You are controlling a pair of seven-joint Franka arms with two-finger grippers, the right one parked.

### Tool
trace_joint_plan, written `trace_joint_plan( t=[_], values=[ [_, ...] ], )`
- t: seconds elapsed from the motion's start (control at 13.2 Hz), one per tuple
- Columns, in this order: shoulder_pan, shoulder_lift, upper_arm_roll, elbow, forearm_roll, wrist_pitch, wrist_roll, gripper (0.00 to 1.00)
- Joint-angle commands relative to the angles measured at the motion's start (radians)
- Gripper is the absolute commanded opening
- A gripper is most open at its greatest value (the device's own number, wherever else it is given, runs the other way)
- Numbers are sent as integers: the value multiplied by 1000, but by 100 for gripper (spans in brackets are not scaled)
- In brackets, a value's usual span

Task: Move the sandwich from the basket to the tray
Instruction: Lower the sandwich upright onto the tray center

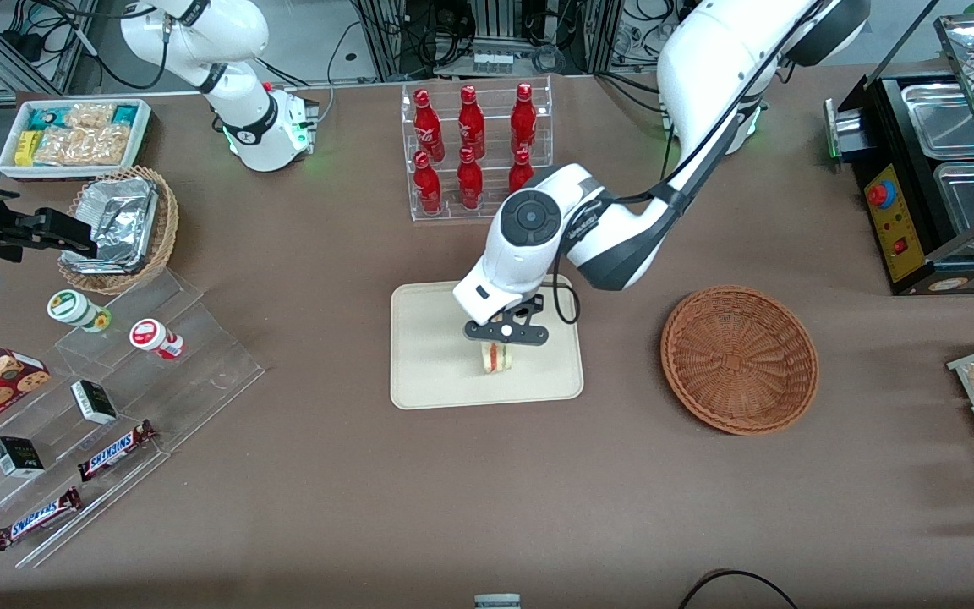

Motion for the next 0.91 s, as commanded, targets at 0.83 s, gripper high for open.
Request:
trace_joint_plan(
  t=[0.83],
  values=[
    [-58, 167, 9, 35, 176, 104, -125, 0]
  ],
)
